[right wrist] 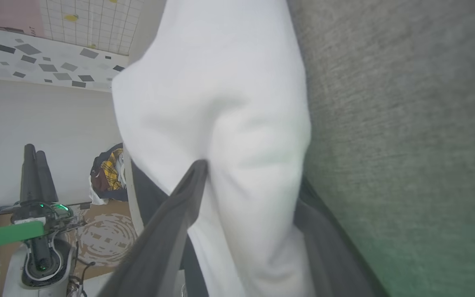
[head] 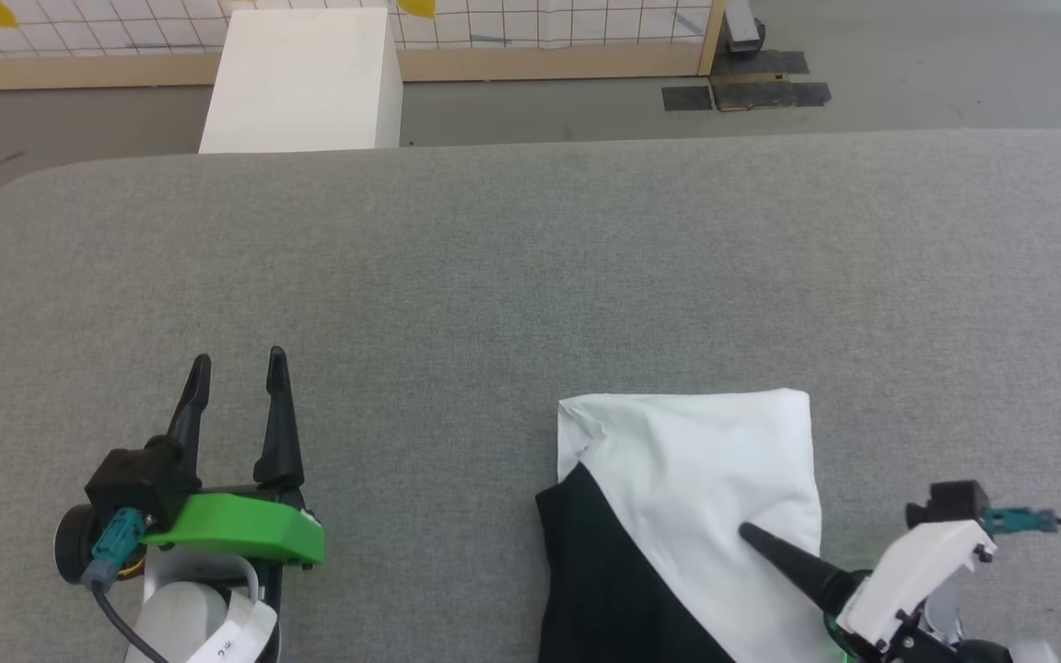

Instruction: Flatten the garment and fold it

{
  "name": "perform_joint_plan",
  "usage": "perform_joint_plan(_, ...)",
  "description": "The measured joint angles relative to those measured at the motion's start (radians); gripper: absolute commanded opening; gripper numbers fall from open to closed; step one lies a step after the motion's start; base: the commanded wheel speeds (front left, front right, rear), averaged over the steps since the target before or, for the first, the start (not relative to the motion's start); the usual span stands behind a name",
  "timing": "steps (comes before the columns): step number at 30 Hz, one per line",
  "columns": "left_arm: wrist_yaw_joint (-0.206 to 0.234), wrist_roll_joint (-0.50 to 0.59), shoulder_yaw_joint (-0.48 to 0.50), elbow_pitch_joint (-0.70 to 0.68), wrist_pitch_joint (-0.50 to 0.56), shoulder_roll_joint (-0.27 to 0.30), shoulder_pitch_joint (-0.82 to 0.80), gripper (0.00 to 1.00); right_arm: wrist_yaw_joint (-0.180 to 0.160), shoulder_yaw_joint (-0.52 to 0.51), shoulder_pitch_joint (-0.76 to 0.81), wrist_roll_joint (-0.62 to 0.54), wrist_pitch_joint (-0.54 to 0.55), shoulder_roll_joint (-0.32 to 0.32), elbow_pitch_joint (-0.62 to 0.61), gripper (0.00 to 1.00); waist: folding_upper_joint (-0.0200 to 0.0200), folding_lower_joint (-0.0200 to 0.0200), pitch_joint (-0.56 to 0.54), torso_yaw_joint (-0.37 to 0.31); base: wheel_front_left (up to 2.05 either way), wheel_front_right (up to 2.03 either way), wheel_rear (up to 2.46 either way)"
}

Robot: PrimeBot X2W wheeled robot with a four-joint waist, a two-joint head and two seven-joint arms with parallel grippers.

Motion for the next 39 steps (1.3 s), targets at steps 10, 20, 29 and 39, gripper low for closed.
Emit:
perform_joint_plan(10,0.001,0.000,0.008,-0.017,0.000,0.000,0.000,1.00,0.000,0.018,-0.042,-0.224,0.114,0.003,-0.093,0.00,0.0000,0.0000,0.012,-0.011,0.00,0.00,0.00)
perform_joint_plan(20,0.000,0.027,0.012,-0.086,0.000,0.004,-0.024,1.00,0.000,0.241,-0.312,-0.615,0.195,-0.100,-0.162,0.00,0.0000,0.0000,0.055,-0.127,0.00,0.00,0.00)
perform_joint_plan(29,-0.002,0.077,-0.031,-0.132,0.000,0.038,-0.119,1.00,0.000,0.247,-0.578,-0.778,0.080,-0.202,0.039,0.00,0.0000,0.0001,0.143,-0.275,0.00,0.00,0.00)
perform_joint_plan(39,-0.002,0.096,-0.050,-0.179,0.026,0.108,-0.176,1.00,0.000,0.067,-0.767,-0.965,-0.127,-0.239,0.286,0.00,0.0000,0.0001,0.297,-0.382,0.00,0.00,0.00)
